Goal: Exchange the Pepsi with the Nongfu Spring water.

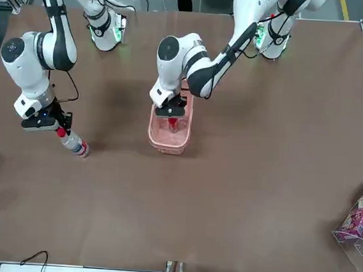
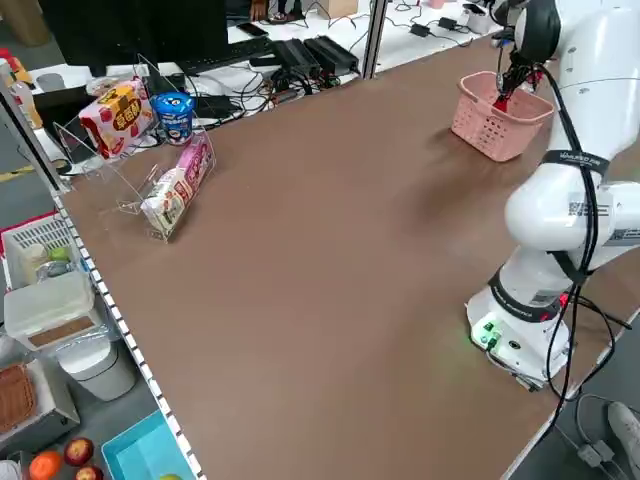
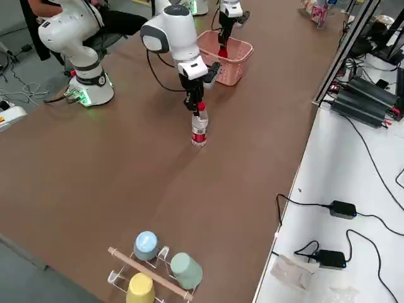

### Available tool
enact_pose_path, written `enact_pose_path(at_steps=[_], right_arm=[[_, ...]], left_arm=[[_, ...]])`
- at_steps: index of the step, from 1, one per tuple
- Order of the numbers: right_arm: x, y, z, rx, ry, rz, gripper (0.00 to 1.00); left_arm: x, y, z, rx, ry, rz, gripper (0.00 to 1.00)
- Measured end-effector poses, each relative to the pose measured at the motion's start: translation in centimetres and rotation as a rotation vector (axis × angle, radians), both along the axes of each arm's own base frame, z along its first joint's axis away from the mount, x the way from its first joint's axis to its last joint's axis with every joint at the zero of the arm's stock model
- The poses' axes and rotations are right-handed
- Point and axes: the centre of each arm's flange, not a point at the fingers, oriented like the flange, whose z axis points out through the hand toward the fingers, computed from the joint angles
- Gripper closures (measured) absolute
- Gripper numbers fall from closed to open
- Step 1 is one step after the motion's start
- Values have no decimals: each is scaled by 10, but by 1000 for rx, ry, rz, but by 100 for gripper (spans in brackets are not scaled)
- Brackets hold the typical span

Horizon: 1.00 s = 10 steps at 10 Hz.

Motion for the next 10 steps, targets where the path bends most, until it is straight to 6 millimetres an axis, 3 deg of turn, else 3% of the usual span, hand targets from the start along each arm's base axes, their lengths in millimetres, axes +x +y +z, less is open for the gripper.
enact_pose_path(at_steps=[2, 3, 6, 7, 8, 10], right_arm=[[3, 0, 4, 3, 3, -3, 64], [8, 1, 14, 7, 20, -5, 64], [26, 18, 56, 22, 62, 0, 64], [29, 42, 70, 33, 76, -12, 64], [27, 81, 87, 47, 80, -23, 64], [4, 178, 127, 72, 102, -23, 64]], left_arm=[[5, 5, 28, -2, -12, 12, 68], [8, 12, 55, -9, -17, 30, 68], [24, 62, 166, -44, -68, 120, 68], [34, 90, 196, -34, -89, 165, 68], [49, 124, 215, -11, -86, 201, 68], [96, 214, 233, -22, -5, 204, 68]])
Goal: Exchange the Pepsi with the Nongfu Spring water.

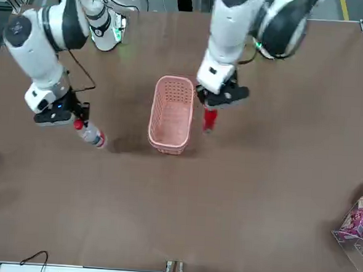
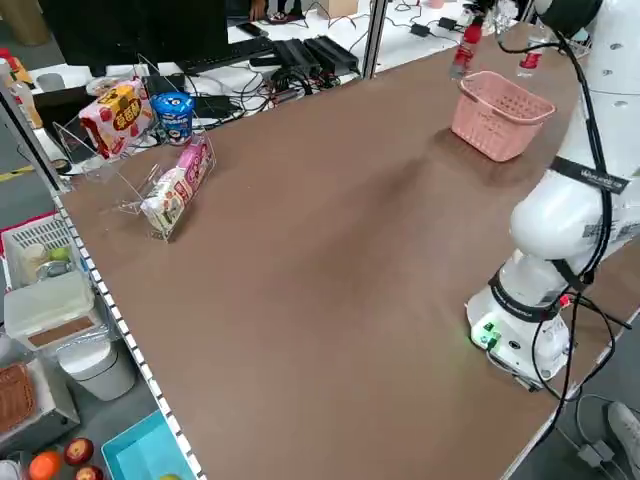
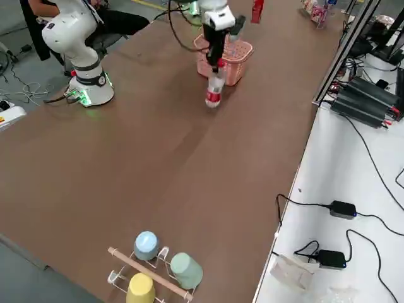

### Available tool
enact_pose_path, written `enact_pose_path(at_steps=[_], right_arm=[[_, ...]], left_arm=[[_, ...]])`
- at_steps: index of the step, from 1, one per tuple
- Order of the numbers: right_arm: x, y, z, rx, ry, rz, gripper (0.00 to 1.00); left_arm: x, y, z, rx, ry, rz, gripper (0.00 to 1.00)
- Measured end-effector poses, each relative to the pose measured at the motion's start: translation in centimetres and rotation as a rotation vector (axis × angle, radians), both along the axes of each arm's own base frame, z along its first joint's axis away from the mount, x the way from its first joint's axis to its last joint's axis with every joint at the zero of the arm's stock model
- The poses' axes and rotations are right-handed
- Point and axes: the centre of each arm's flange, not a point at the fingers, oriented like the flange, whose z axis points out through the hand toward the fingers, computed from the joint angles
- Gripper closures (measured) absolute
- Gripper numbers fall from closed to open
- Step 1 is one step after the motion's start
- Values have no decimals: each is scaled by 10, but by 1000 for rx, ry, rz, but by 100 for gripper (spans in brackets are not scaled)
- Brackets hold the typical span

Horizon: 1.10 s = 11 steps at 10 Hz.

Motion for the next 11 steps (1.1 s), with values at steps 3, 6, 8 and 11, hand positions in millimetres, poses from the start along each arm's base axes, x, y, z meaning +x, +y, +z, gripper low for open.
enact_pose_path(at_steps=[3, 6, 8, 11], right_arm=[[-48, 97, 74, 18, 35, -13, 64], [-114, 198, 99, 58, 20, -20, 64], [-148, 253, 82, 59, -10, 6, 64], [-137, 302, -4, 3, -26, 33, 64]], left_arm=[[58, 162, -19, -21, 77, -13, 68], [73, 247, -91, -3, 107, -70, 68], [65, 245, -129, 40, 91, -103, 68], [52, 246, -171, 119, 34, -156, 68]])
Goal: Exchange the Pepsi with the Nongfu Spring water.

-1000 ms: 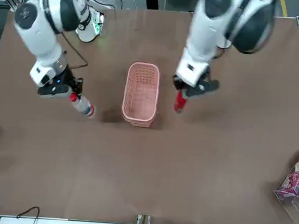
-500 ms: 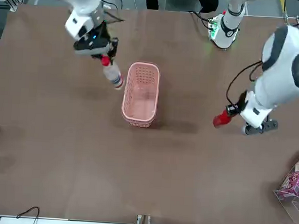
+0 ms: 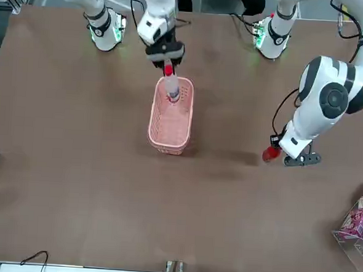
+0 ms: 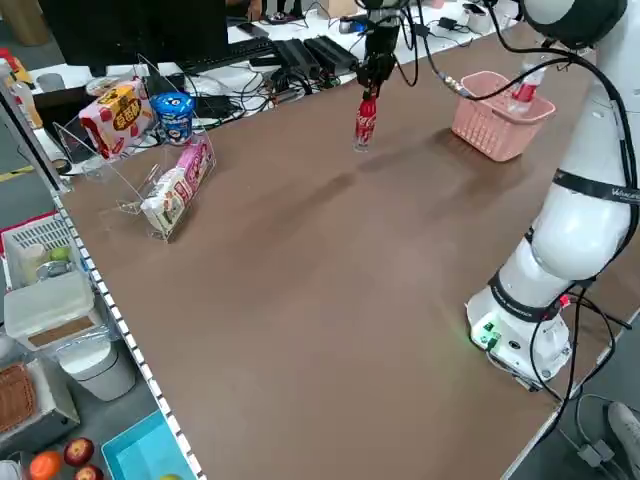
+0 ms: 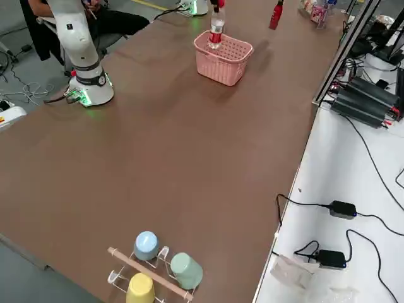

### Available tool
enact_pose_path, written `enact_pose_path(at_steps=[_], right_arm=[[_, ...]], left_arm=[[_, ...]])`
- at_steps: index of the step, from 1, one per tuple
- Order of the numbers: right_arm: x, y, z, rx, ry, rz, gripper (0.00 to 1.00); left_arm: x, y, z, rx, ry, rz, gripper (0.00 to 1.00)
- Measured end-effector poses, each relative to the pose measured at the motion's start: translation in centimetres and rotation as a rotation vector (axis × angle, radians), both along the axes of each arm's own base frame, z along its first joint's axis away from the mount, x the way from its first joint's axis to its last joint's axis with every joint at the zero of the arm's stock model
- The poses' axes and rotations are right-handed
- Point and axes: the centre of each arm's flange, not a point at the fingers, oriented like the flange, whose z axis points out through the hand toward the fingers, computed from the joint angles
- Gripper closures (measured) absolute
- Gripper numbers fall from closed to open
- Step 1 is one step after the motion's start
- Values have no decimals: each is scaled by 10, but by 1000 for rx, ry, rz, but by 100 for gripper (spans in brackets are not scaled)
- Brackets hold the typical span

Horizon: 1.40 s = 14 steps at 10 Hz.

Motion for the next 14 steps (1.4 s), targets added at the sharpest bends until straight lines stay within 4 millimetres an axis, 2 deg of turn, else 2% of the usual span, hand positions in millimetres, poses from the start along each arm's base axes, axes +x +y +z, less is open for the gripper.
enact_pose_path(at_steps=[2, 4, 7, 9, 11, 12, 14], right_arm=[[14, 13, -56, -43, -4, -6, 64], [19, 20, -89, -60, 0, -12, 64], [21, 21, -105, -75, 12, -12, 64], [21, 21, -107, -74, 14, -35, 63], [23, 22, -102, -63, 8, -58, 38], [24, 22, -100, -60, 5, -61, 30], [33, 17, -95, -58, -2, -80, 25]], left_arm=[[-5, 20, -28, -12, -46, 7, 68], [-11, 26, -44, -16, -40, 6, 68], [-23, 26, -65, -21, -28, -9, 68], [-25, 26, -68, -20, -26, -11, 68], [-25, 28, -68, -21, -27, -17, 67], [-24, 33, -68, -21, -26, -22, 55], [-20, 40, -56, -17, -48, -21, 26]])
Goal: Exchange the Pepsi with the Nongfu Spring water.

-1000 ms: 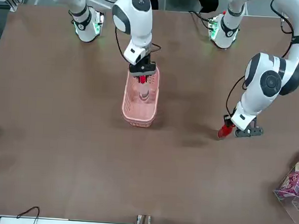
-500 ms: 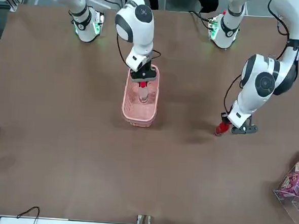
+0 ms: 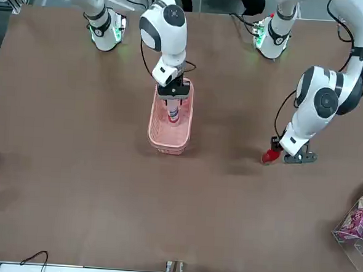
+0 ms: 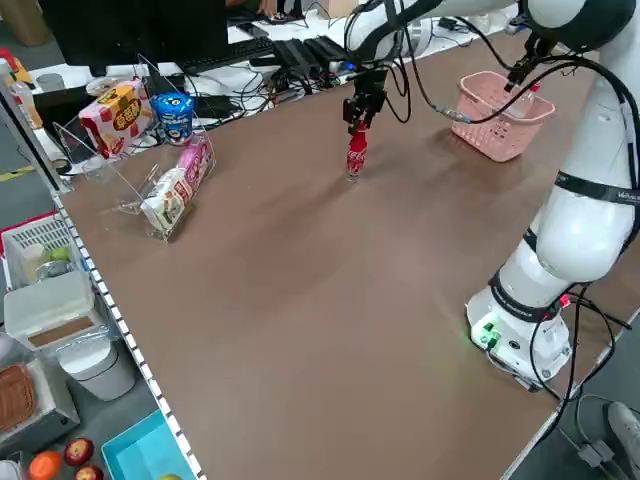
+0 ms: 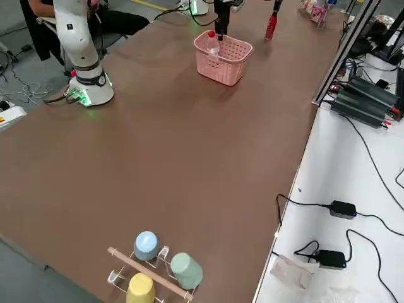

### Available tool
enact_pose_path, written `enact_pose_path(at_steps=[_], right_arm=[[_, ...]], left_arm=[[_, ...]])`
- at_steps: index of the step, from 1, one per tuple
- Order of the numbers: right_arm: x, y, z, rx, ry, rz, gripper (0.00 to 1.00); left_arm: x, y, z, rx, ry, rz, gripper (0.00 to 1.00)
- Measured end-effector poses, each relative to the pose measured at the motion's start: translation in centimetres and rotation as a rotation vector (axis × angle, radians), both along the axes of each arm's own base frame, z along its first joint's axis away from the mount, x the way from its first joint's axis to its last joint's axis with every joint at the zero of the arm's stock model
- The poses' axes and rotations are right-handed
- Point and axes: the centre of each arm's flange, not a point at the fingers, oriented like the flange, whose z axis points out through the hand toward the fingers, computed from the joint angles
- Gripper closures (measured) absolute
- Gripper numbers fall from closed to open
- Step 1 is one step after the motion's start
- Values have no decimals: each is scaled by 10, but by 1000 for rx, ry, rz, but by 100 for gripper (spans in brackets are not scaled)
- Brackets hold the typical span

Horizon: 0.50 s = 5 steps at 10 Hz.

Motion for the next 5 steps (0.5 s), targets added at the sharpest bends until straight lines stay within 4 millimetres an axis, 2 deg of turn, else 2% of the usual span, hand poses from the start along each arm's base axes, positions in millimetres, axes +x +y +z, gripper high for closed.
enact_pose_path(at_steps=[1, 2, 4, 5], right_arm=[[16, -13, 15, 3, -10, -30, 13], [37, -34, 45, 8, -13, -58, 0], [76, -97, 124, 11, 19, -47, 0], [97, -138, 151, -1, 30, -21, 0]], left_arm=[[1, -3, 15, 8, -20, -5, 12], [2, -10, 37, 20, -36, -12, 0], [8, -28, 99, 10, -58, 18, 0], [11, -29, 133, 2, -57, 38, 0]])
